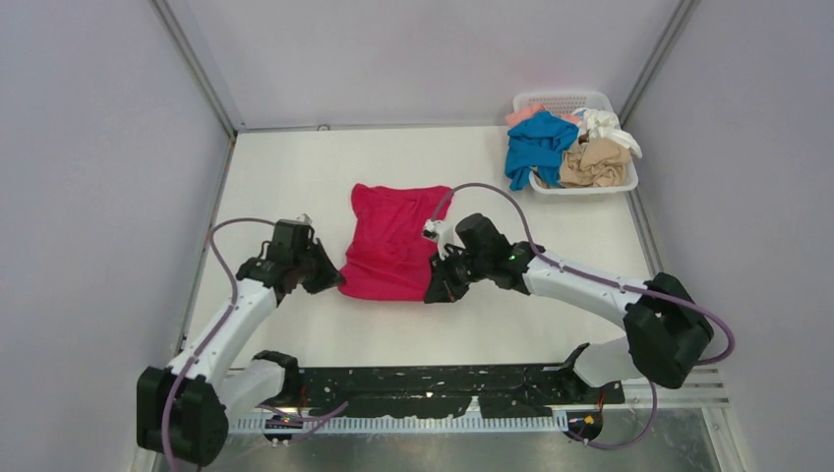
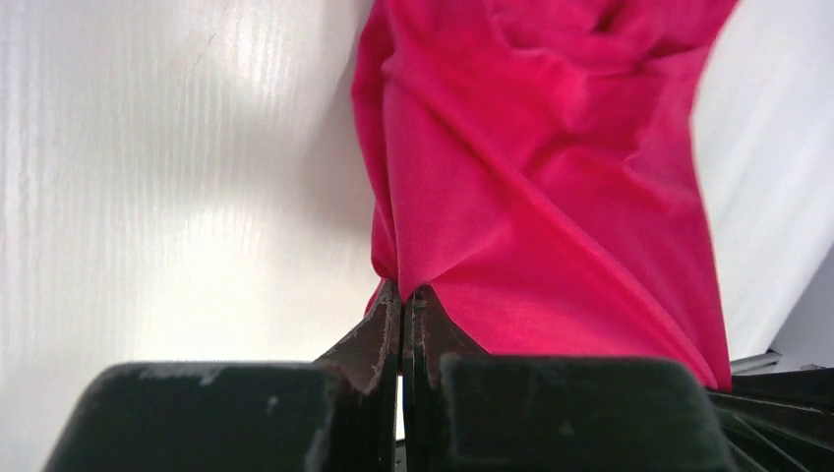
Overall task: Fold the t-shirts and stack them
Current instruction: Grab one side of the 2/3 rectangular tshirt with both arms, then fold the long partially folded tshirt into a neat square, then smooth out wrinkles on the folded tshirt
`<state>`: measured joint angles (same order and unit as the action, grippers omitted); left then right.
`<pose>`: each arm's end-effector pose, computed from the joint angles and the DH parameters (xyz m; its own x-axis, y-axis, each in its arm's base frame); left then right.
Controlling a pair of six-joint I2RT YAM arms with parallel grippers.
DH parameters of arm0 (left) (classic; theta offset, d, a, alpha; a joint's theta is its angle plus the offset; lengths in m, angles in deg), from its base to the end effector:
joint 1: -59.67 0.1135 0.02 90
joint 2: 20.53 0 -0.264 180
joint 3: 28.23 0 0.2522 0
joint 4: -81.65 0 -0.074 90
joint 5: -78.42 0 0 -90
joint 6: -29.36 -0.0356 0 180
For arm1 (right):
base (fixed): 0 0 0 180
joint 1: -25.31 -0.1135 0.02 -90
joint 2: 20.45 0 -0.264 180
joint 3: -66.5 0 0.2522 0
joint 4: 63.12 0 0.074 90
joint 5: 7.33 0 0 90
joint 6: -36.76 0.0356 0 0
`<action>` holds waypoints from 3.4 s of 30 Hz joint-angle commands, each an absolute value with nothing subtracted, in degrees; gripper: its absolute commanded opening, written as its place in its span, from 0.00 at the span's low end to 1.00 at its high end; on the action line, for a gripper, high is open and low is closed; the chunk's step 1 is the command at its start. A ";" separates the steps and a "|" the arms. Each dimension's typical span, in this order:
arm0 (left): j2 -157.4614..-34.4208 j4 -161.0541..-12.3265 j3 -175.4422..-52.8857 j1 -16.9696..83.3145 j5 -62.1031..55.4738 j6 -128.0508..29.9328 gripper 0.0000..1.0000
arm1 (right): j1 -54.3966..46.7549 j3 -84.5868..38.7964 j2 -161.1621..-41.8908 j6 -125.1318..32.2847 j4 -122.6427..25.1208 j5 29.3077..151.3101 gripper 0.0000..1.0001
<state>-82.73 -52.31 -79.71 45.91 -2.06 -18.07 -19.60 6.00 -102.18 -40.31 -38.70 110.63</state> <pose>0.1972 -0.0544 0.2089 -0.8165 -0.4869 -0.3101 -0.3120 0.8242 -0.4727 0.1942 0.2171 0.2080 -0.6851 -0.4038 -0.6063 -0.7207 0.4971 0.4832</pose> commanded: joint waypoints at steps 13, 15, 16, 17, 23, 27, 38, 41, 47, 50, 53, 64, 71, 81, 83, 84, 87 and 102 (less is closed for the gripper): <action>-59.91 -43.16 -84.21 45.87 -7.01 -17.11 0.04 | -15.35 -4.93 -94.96 -39.35 -25.92 130.25 0.06; -63.77 -44.11 -86.47 45.87 -7.01 -17.51 0.00 | -13.11 -5.36 -95.99 -38.43 -25.97 131.63 0.06; -65.92 -44.90 -87.79 45.87 -6.71 -17.71 0.00 | -12.36 -5.34 -96.18 -38.05 -26.15 131.98 0.06; -68.02 -46.03 -88.99 45.87 -6.54 -17.86 0.00 | -10.92 -5.26 -96.33 -37.49 -26.70 132.19 0.06; -79.96 -50.43 -97.55 45.83 -5.87 -18.90 0.00 | -6.11 -4.25 -96.48 -34.00 -32.28 131.83 0.06; -87.39 -50.99 -102.44 45.96 -6.14 -19.66 0.00 | -3.57 -5.52 -99.05 -33.28 -34.66 131.13 0.06; -103.57 -49.94 -113.02 45.97 -8.22 -19.90 0.00 | 3.23 -8.46 -110.96 -28.84 -45.38 131.59 0.06; -108.13 -49.51 -115.92 46.13 -7.77 -20.33 0.00 | 4.41 -9.90 -114.49 -28.01 -46.73 132.47 0.06; -118.46 -47.34 -123.24 46.22 -4.90 -21.08 0.00 | 7.12 -11.45 -119.26 -25.97 -48.95 133.16 0.06; -122.13 -46.76 -125.59 46.31 -4.71 -21.01 0.00 | 7.55 -12.58 -122.41 -25.53 -49.00 133.45 0.08; -125.05 -46.56 -127.66 46.55 -4.80 -20.74 0.00 | 8.15 -14.39 -125.72 -25.62 -48.94 132.89 0.09; -131.71 -36.87 -140.44 47.19 -8.29 -24.51 0.97 | 9.35 -26.35 -129.94 -29.33 -40.63 122.76 0.51; -118.39 -43.87 -128.86 47.09 -4.01 -23.92 1.00 | 7.28 -18.54 -117.89 -29.84 -42.45 119.49 0.95; -127.37 -54.60 -127.65 44.55 15.58 -21.28 1.00 | -0.06 -13.33 -123.25 -15.48 -66.07 123.77 0.95; -131.16 -53.30 -129.92 44.64 14.61 -20.77 1.00 | 0.10 -13.49 -126.26 -14.01 -68.56 122.81 0.95; -132.59 -53.22 -130.67 44.60 14.20 -20.74 1.00 | 0.26 -13.81 -128.22 -14.01 -68.64 122.34 0.95; -136.27 -52.16 -132.17 44.91 12.15 -20.68 1.00 | 2.00 -13.92 -131.99 -13.93 -67.68 121.30 0.95; -133.27 -48.03 -128.75 48.15 9.41 -24.77 1.00 | 5.54 -12.72 -133.93 -17.72 -59.56 121.48 0.95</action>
